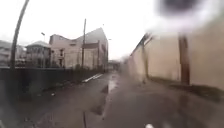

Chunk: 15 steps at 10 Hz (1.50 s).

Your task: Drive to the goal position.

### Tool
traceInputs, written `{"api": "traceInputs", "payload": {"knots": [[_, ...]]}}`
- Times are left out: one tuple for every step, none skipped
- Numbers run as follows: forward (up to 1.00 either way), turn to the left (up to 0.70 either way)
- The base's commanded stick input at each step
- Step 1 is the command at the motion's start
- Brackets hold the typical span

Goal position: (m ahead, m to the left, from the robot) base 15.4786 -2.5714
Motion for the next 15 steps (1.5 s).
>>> {"api": "traceInputs", "payload": {"knots": [[0.50,0.07],[0.50,0.07],[0.50,0.07],[0.50,0.07],[0.50,0.07],[0.50,0.07],[0.50,0.07],[0.50,0.07],[0.50,0.07],[0.50,0.07],[0.50,0.07],[0.50,0.07],[0.50,0.07],[0.50,-0.10],[0.50,-0.10]]}}
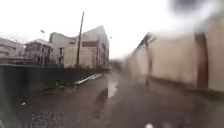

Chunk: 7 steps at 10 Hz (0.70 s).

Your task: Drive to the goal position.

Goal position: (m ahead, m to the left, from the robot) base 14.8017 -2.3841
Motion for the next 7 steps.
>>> {"api": "traceInputs", "payload": {"knots": [[0.50,-0.11],[0.50,-0.11],[0.50,-0.11],[0.50,-0.06],[0.50,0.04],[0.50,0.07],[0.50,0.07]]}}
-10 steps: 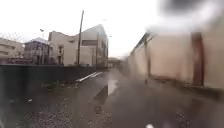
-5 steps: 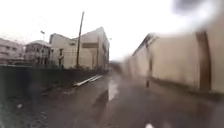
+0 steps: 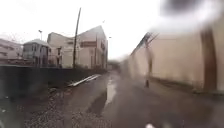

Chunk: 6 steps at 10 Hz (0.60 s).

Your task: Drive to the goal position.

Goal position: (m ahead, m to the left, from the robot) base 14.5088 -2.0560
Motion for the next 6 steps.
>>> {"api": "traceInputs", "payload": {"knots": [[0.50,0.07],[0.50,0.07],[0.50,0.07],[0.50,0.07],[0.50,0.07],[0.50,0.07]]}}
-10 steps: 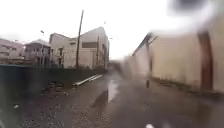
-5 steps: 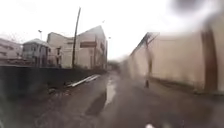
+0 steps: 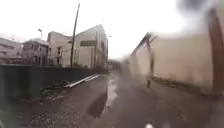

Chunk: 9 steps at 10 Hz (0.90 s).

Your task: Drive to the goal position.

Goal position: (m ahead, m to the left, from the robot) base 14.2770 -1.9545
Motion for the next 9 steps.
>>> {"api": "traceInputs", "payload": {"knots": [[0.50,0.07],[0.50,0.07],[0.50,0.07],[0.50,0.07],[0.50,0.07],[0.50,0.07],[0.50,0.07],[0.50,0.07],[0.50,0.07]]}}
